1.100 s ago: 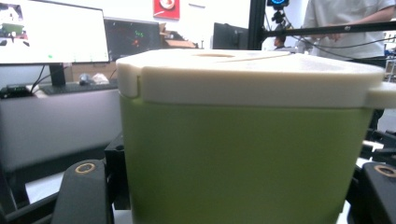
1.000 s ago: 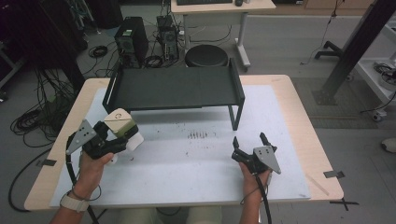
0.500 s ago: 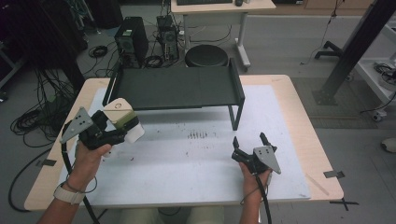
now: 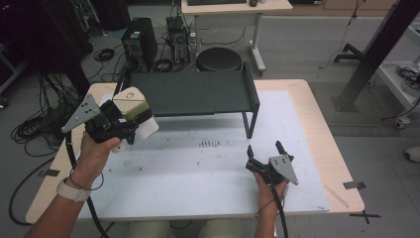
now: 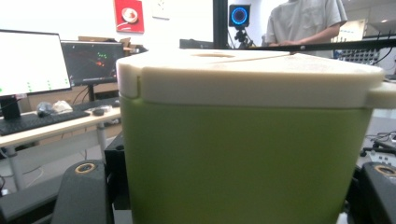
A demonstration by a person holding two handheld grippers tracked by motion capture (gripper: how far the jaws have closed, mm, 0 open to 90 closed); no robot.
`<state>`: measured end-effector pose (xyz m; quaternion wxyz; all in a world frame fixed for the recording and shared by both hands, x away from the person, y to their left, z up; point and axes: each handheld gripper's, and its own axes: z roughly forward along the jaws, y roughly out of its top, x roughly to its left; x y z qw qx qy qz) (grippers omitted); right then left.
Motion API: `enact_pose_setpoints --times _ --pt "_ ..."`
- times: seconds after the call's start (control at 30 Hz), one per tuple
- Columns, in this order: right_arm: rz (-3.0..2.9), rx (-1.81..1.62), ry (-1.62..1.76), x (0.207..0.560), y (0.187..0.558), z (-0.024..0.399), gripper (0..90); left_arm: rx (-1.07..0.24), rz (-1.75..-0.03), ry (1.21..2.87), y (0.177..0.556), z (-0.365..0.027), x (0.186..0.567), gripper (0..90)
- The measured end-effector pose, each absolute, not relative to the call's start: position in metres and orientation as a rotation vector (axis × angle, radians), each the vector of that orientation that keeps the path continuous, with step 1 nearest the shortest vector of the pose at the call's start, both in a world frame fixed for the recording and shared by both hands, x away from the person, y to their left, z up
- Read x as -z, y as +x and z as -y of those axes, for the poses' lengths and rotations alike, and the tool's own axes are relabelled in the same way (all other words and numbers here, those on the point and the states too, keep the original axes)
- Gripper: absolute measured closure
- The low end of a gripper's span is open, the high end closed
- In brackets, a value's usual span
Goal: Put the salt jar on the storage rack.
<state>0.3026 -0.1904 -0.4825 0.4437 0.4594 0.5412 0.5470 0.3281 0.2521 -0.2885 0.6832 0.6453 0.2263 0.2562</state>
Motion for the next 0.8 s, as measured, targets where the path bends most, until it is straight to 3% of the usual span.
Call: enact_pose_setpoints --times 0.8 --pt "-1.345 -1.353 1.147 0.482 0.303 0.191 3.8 -0.537 -0.447 1.455 0.381 -0.221 0.239 29.3"
